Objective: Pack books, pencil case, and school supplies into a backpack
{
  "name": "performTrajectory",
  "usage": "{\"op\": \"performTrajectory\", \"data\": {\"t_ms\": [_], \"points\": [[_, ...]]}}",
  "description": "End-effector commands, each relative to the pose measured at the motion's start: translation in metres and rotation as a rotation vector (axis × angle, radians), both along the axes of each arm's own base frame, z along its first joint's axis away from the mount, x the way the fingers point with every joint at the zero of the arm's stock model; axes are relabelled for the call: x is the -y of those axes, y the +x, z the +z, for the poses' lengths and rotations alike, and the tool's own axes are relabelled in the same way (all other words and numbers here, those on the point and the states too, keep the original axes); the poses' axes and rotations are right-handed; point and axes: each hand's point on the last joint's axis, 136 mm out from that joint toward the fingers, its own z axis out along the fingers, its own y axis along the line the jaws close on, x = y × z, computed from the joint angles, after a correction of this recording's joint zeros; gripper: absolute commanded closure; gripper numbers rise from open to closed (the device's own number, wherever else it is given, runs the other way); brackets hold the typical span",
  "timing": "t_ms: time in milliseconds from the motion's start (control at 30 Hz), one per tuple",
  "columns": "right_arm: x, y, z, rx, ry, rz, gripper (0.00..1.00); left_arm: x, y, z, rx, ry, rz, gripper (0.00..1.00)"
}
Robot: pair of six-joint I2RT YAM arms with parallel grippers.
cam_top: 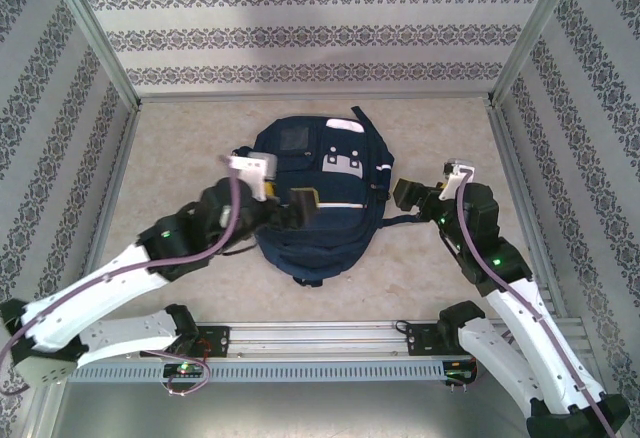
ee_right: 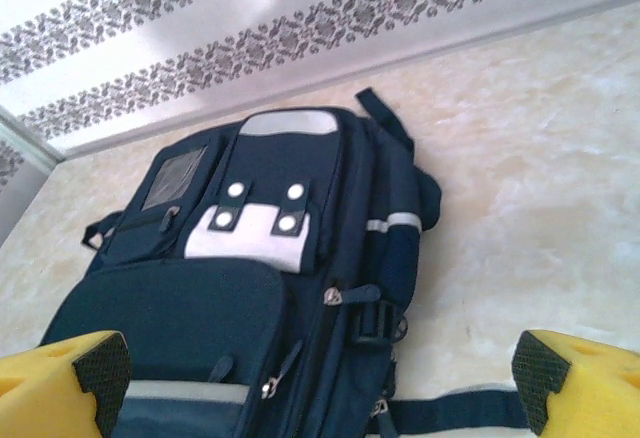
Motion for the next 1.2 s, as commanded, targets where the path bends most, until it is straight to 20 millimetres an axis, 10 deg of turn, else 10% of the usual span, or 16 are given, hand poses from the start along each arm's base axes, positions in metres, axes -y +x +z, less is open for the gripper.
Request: {"op": "performTrajectory", "data": {"t_ms": [0,133,267,467,600,800,933,1167], "points": [[0.011,0.011,0.014,0.106,-0.018,-0.075,0.02,-0.082,0.027,0.01,0.311,0.411,0.326,0.01],[0.017,0.022,0.004,0.149,-0.121,-0.093,0.02,-0.082,0.047,-0.028,0.464,0.621,0.197,0.01],[-0.01,0.049,-0.02,0.201,-0.22,0.039,0.02,-0.104,0.078,-0.076,0.396,0.479,0.205,0.01],[0.009,0.071,-0.043,0.212,-0.525,-0.036,0.02,-0.216,0.117,-0.179,0.073,0.445,0.488,0.01],[0.049,0.075,-0.082,0.111,-0.544,-0.129,0.02,-0.253,0.118,-0.23,-0.059,0.471,0.565,0.01],[0.097,0.076,-0.123,0.167,-0.319,-0.265,0.02,-0.268,0.142,-0.23,0.104,0.323,0.597,0.01],[0.083,0.093,-0.127,0.209,-0.349,-0.16,0.02,-0.222,0.159,-0.247,0.154,0.341,0.324,0.01],[0.083,0.126,-0.149,0.128,-0.368,-0.163,0.02,-0.232,0.163,-0.254,0.055,0.426,0.418,0.01]]}}
